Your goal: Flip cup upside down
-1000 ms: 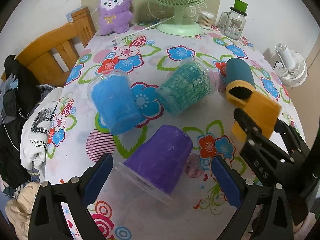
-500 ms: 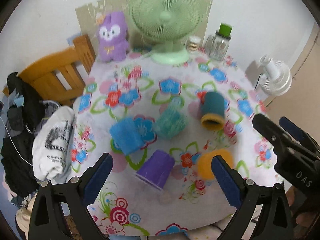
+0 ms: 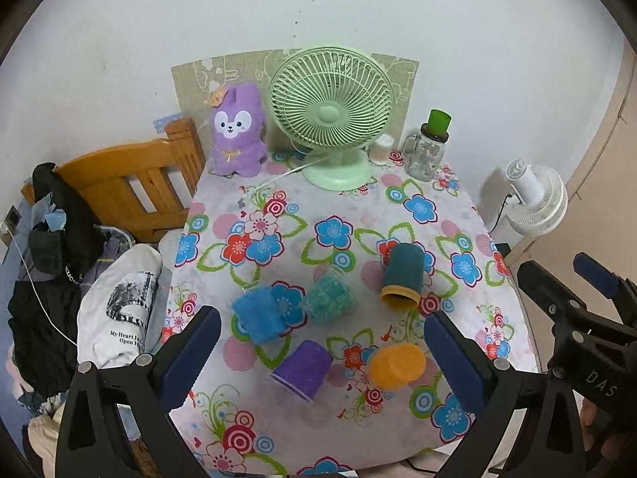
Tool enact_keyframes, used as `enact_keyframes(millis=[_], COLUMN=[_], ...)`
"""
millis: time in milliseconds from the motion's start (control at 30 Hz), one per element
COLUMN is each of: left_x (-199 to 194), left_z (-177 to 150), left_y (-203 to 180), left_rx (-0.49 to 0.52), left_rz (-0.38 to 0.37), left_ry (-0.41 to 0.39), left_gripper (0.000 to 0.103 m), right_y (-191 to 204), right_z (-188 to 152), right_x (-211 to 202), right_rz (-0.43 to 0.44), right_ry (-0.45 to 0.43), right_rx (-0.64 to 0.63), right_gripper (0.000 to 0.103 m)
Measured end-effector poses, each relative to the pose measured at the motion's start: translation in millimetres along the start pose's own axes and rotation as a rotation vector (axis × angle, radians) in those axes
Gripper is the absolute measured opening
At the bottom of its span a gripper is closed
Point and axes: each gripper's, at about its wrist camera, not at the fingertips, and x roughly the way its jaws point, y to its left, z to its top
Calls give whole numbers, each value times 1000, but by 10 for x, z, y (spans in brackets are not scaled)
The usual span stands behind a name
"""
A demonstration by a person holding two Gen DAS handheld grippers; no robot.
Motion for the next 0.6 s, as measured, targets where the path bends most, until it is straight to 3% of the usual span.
enact_keyframes(millis=[600], left_x=[-78], left_z=[-89], left_y=[-42], left_rx=[-1], left_rz=[10], left_ry=[-14], left_gripper=[103], right_y=[15], right_z=[-59], right_x=[-25], right_rz=[-9], right_ry=[11], right_rx=[-7], right_gripper=[97])
